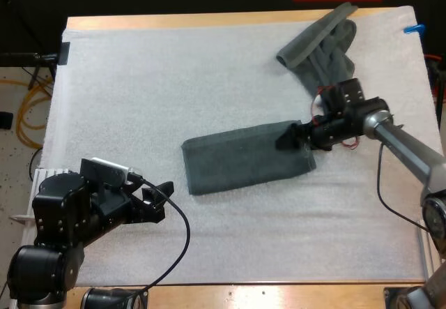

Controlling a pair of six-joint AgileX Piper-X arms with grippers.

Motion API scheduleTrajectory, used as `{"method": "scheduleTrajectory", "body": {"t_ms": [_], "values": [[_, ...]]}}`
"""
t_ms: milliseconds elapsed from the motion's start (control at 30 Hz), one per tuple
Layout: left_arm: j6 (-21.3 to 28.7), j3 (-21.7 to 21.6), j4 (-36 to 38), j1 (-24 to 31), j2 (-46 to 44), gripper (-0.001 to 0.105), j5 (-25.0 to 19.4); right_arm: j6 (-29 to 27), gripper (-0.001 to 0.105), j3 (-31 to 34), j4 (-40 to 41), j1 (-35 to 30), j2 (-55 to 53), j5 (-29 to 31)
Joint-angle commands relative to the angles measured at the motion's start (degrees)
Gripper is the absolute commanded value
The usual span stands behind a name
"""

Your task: Pick towel from pile fold and stack

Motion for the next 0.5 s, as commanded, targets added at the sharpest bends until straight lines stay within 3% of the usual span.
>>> {"method": "scheduleTrajectory", "body": {"t_ms": [0, 167, 233, 300, 367, 400, 467], "values": [[-0.6, -0.3, -0.4, 0.1, -0.1, 0.066, 0.4, 0.4, 0.079, 0.3, 1.1, 1.3, 1.0, -1.2], [-0.6, -0.3, -0.4, 0.1, -0.1, 0.066, 2.3, 1.5, 0.079, 0.3, 1.3, 2.4, 1.0, -1.1], [-0.6, -0.3, -0.4, 0.1, -0.1, 0.066, 2.7, 1.8, 0.074, 0.3, 1.3, 2.4, 1.0, -0.7], [-0.6, -0.3, -0.4, 0.1, -0.1, 0.066, 2.7, 2.6, 0.062, 0.3, 1.3, 2.4, 1.0, -0.1], [-0.6, -0.3, -0.4, 0.1, -0.1, 0.066, 2.7, 2.6, 0.036, 0.3, 1.3, 2.4, 1.0, 2.4], [-0.6, -0.3, -0.4, 0.1, -0.1, 0.066, 2.7, 2.6, 0.031, 0.3, 1.3, 2.4, 1.0, 2.8], [-0.6, -0.3, -0.4, 0.1, -0.1, 0.066, 2.8, 2.5, 0.001, 0.3, 1.3, 2.4, 1.0, 3.7]]}}
